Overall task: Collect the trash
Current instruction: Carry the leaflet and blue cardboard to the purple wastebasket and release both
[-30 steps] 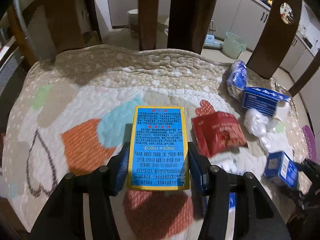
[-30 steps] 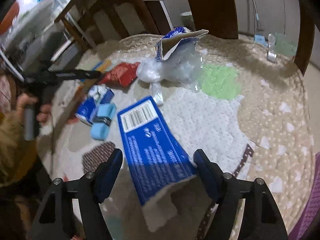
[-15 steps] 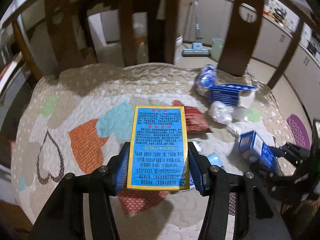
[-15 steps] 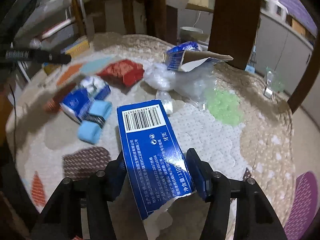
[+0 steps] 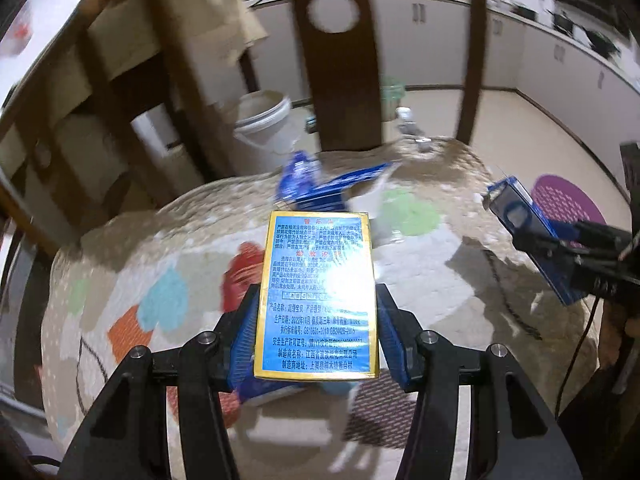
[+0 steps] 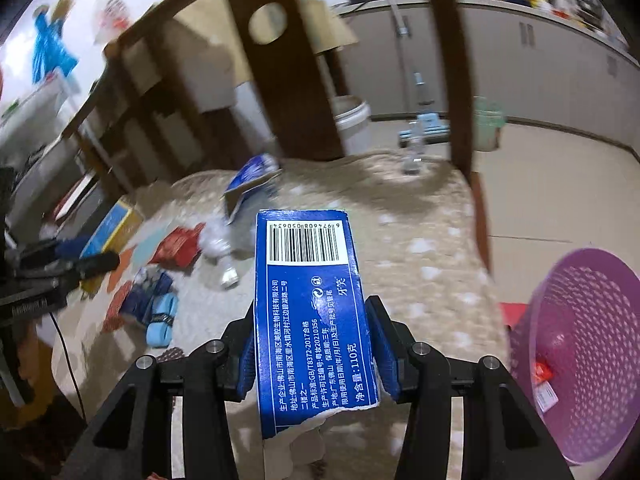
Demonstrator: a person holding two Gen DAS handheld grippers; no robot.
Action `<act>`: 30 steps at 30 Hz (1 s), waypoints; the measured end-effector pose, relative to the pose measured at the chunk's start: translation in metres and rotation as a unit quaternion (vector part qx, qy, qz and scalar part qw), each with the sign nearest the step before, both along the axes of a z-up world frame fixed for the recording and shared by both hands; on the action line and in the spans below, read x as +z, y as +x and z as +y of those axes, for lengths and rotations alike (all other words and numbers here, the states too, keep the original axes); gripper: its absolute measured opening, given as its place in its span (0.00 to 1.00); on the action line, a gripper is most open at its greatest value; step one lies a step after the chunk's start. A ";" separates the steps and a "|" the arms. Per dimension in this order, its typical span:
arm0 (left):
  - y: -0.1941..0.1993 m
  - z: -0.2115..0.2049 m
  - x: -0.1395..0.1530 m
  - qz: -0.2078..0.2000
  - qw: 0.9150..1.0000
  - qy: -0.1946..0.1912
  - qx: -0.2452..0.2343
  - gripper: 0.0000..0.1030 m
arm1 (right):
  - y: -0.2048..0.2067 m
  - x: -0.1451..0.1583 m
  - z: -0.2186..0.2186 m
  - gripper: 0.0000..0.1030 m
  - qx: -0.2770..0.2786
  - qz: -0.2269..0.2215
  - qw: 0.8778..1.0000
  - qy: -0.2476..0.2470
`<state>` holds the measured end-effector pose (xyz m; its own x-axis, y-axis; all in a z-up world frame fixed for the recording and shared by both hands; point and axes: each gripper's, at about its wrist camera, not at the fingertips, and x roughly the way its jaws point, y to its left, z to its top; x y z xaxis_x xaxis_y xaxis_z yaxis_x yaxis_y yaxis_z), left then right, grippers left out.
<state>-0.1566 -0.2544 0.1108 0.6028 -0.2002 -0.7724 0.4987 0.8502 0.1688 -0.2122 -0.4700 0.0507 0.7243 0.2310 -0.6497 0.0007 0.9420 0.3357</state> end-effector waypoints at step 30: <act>-0.061 -0.208 -0.008 0.012 0.983 0.023 -0.182 0.52 | -0.099 -0.009 -0.157 0.51 -0.238 -0.013 0.969 0.068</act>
